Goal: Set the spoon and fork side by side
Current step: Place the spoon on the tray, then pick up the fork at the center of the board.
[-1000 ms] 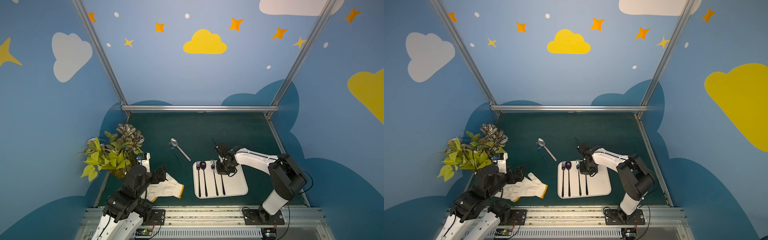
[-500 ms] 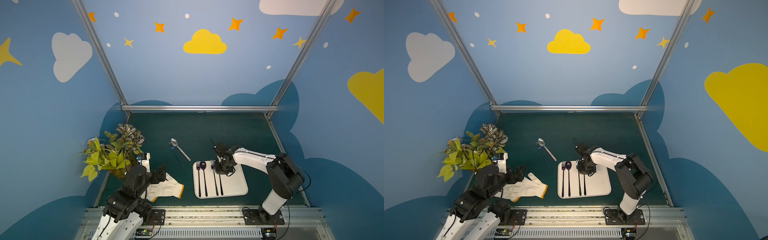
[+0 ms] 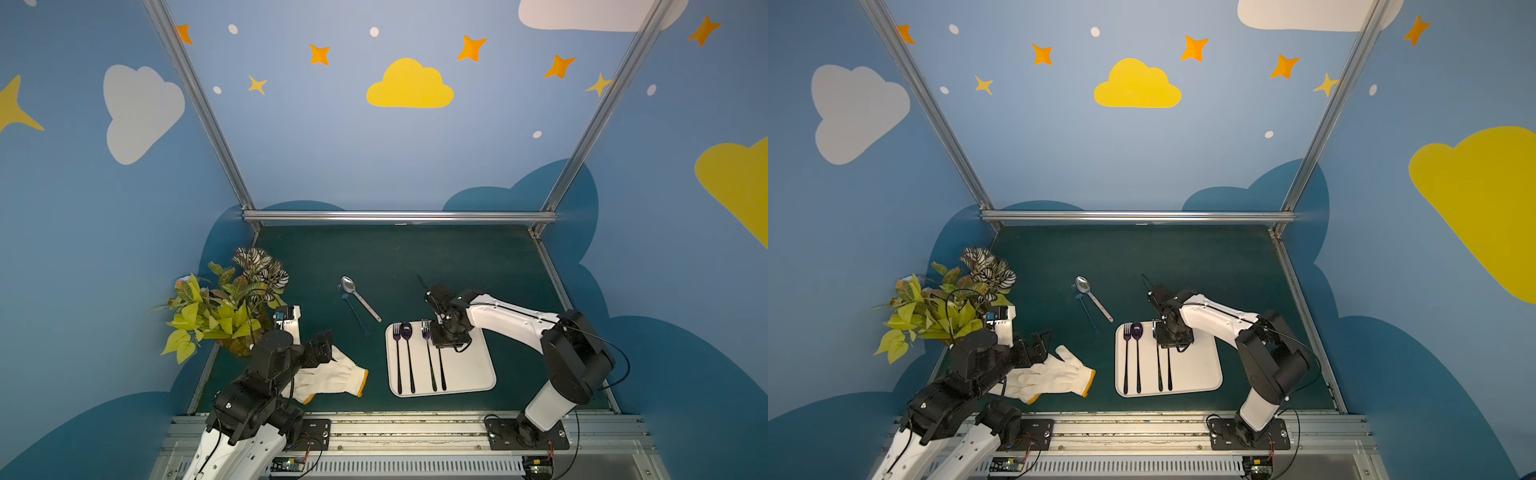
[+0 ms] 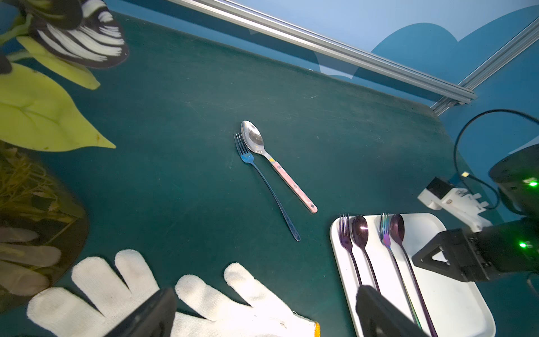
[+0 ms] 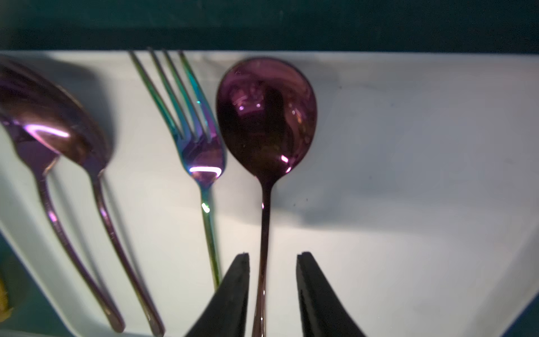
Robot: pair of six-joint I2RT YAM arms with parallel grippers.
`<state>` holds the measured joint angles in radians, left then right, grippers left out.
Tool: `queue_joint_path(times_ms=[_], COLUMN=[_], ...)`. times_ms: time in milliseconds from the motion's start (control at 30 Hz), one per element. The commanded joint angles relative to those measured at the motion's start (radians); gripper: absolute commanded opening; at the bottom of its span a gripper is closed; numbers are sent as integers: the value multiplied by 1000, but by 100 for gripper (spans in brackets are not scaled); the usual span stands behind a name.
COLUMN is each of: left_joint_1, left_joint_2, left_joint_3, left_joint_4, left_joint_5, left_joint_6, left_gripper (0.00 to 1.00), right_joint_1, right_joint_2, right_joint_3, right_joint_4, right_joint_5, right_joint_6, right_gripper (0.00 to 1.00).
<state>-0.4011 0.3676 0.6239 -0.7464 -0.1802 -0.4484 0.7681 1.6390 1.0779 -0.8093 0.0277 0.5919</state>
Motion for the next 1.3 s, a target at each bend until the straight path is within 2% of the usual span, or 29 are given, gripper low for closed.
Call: queue_joint_path(times_ms=[0, 133, 200, 300, 433, 600, 733, 900, 1067, 1167, 1267], left_joint_1=[4, 4, 4, 4, 4, 5, -1, -66, -116, -115, -101], left_joint_2=[15, 64, 100, 139, 154, 236, 380, 672, 981, 1109, 1211], left_joint_3=[-11, 7, 16, 41, 58, 70, 90, 181, 333, 397, 452], left_joint_4=[18, 12, 6, -13, -30, -42, -23, 7, 10, 12, 10], left_joint_5=[-5, 12, 18, -4, -45, 23, 98, 84, 69, 34, 10], left_joint_6=[13, 9, 6, 1, -19, -75, -153, -250, -347, -394, -423], left_gripper=[100, 100, 100, 100, 100, 100, 100, 99, 98, 90, 78], right_joint_1=[20, 36, 37, 39, 40, 58, 58, -19, -130, -211, -296], right_joint_2=[-118, -203, -215, -177, -46, 176, 251, 186, 23, -75, -167], right_joint_3=[61, 108, 139, 208, 344, 567, 662, 554, 368, 269, 189], right_joint_4=[-108, -126, -115, -90, -67, -44, -46, 14, 48, 49, 49], right_joint_5=[80, 123, 119, 82, 25, -26, -27, -96, -126, -157, -194], right_joint_6=[-33, -117, -162, -259, -325, -395, -368, -295, -274, -277, -288], right_gripper=[43, 57, 61, 61, 60, 55, 53, 50, 49, 49, 49])
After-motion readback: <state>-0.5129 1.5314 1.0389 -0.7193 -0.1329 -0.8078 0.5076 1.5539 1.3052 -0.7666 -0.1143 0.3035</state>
